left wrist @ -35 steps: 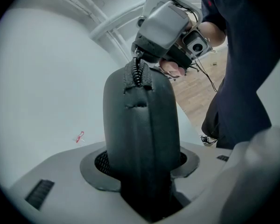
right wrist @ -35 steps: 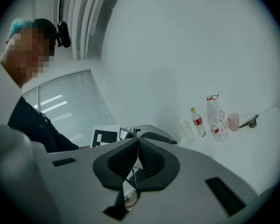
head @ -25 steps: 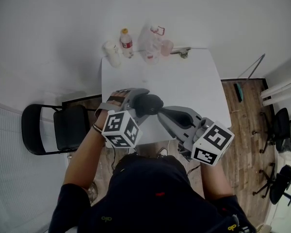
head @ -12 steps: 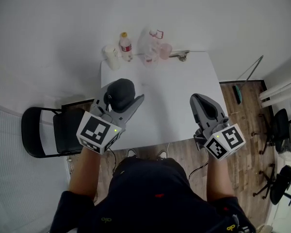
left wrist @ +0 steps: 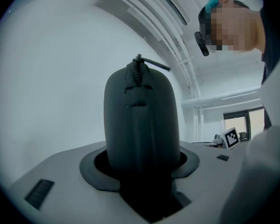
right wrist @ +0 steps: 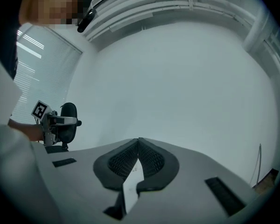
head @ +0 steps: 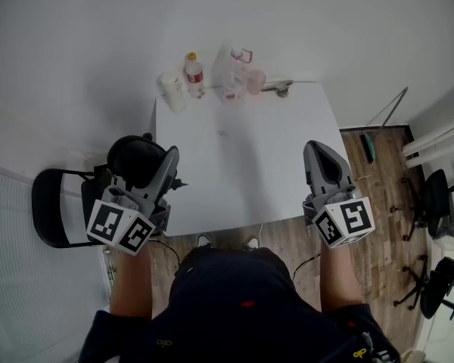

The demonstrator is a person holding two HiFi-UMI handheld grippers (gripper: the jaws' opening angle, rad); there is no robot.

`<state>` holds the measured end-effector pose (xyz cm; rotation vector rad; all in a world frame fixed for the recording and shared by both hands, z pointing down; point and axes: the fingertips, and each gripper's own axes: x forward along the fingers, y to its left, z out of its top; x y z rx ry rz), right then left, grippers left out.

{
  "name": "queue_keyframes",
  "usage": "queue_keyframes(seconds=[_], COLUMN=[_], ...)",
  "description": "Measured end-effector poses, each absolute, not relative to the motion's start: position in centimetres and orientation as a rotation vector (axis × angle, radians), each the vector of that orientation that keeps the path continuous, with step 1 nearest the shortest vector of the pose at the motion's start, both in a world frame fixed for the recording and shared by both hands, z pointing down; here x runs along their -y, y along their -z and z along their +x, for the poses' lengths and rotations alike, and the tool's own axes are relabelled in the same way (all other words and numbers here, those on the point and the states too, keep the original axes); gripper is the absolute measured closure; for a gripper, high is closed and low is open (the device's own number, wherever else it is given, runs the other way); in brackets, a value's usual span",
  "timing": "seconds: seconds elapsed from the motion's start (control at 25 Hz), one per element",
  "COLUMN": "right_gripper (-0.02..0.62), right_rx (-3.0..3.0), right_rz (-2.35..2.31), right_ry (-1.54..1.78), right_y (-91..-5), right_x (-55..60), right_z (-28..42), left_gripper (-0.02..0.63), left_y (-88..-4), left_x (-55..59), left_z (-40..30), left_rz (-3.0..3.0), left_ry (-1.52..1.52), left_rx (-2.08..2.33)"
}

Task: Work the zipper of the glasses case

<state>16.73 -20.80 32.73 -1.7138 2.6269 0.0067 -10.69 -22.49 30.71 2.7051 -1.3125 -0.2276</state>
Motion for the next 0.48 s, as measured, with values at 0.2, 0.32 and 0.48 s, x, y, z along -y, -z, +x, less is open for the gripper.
queue_keyframes(seconds=[0.2, 0.32, 0.48], right_gripper=[0.575, 0.575, 0.575], right_rx=[-2.614, -2.613, -2.615], right_rz=[-1.737, -1.739, -1.741], right_ry=[-0.041, -0.038, -0.039], right_y=[-32.06, -31.98, -32.05], right_x=[21.03, 21.04, 20.87], right_z=[16.88, 16.94, 16.94], left_gripper=[0.337, 0.337, 0.337], left_y=[-31.46, -31.67, -31.77], left_x=[22.56, 22.62, 22.62], left_z=[-10.93, -10.88, -10.7], left_rz=[2.678, 2.678, 2.686], left_ry=[0.234, 0.226, 0.219], left_rx=[1.271, 1.268, 1.258])
